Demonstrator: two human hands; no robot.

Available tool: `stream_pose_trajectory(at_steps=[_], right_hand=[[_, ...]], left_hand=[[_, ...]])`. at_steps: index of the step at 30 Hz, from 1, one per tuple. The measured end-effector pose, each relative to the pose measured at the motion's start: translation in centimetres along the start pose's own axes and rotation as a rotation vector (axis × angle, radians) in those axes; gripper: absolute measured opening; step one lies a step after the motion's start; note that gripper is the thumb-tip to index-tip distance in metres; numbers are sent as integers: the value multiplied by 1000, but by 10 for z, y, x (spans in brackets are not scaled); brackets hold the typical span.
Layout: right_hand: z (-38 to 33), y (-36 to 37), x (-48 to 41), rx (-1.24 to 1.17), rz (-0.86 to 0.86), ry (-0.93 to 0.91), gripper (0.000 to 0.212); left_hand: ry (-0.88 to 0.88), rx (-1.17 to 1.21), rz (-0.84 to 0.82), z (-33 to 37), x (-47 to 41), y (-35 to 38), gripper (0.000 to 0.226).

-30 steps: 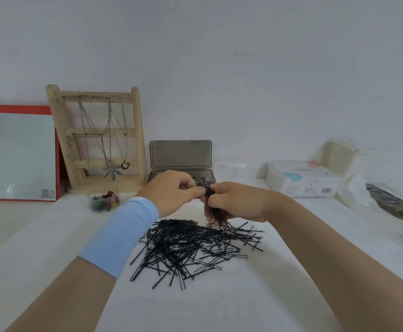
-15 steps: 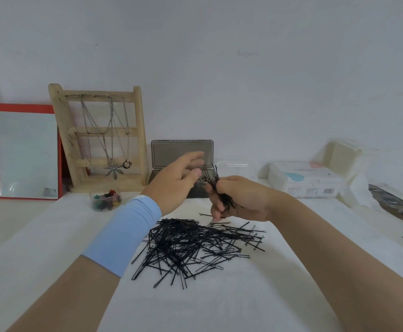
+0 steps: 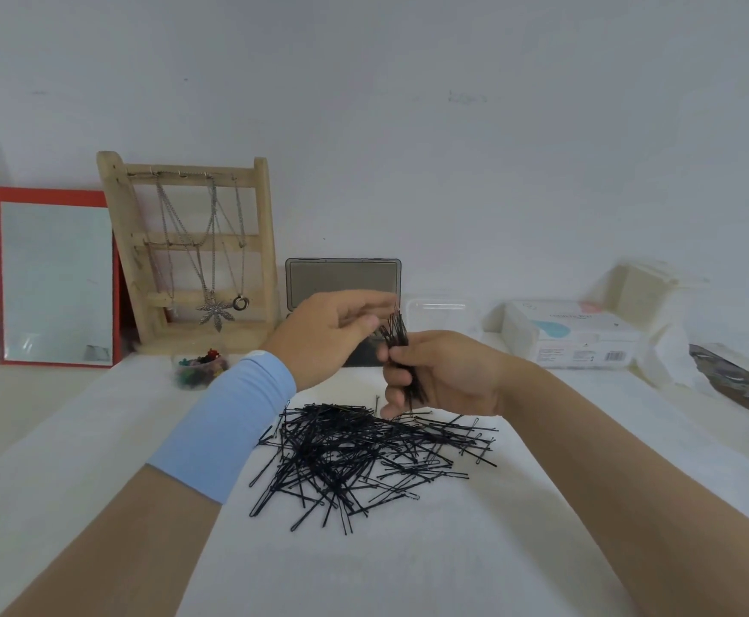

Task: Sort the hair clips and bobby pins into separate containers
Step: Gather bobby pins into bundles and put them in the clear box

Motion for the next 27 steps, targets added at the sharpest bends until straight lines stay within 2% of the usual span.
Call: stream_pose_trajectory(at_steps=[5, 9, 14, 18, 21, 23, 25, 27], right_hand=[[0, 1, -2, -5, 38, -49, 20], [-5, -2, 0, -10, 31, -66, 23], [-3, -2, 3, 35, 17, 2, 20], [-5, -3, 4, 52, 25, -1, 20], [-5, 0, 4, 68, 0, -4, 20], [-5, 1, 4, 63, -4, -7, 19], [-4, 0, 4, 61, -11, -5, 18], [-4, -2, 4, 49, -16, -2, 20]], left_hand=[[-20, -215, -45, -4, -2, -2, 36], [-10, -191, -54, -3, 1, 6, 50], [-32, -224, -99, -6, -1, 14, 46], [25, -254, -116, 1, 2, 15, 65], [-2, -368, -105, -5, -1, 14, 56], [-57, -300, -136, -9, -1, 17, 50], [-75, -131, -201, -7, 1, 25, 47], [-75, -1, -223, -1, 2, 28, 52]])
Point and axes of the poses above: each hand's wrist, its own x-axis away from the middle knuckle, its own y-axis out of the palm, z = x × y, the point moved 7 cm from there along -x, towards the middle knuckle, and after that the axes turned 9 degrees about -x, right-handed, at the moved point
